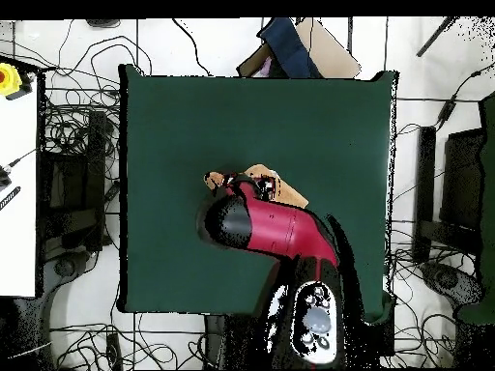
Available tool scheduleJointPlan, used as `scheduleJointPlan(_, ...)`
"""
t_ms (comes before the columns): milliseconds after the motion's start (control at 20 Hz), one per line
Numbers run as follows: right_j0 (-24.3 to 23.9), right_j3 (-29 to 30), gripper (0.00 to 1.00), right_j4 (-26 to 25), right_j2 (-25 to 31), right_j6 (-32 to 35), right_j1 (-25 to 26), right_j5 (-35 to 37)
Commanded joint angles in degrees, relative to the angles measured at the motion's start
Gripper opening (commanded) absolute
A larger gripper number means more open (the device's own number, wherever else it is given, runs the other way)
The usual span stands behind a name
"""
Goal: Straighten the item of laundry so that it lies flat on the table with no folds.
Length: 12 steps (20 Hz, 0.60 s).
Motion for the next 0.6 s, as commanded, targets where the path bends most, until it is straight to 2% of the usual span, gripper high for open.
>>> scheduleJointPlan(50,1.35,-7.11,1.00,-1.00,-2.99,9.39,10.87,-1.07)
scheduleJointPlan(250,0.86,-7.64,1.00,-1.05,-2.74,8.89,11.70,-1.15)
scheduleJointPlan(350,-2.20,-8.72,1.00,-1.37,0.27,7.68,15.19,-3.97)
scheduleJointPlan(600,-5.53,-10.39,1.00,-2.73,3.58,4.90,17.24,-4.57)
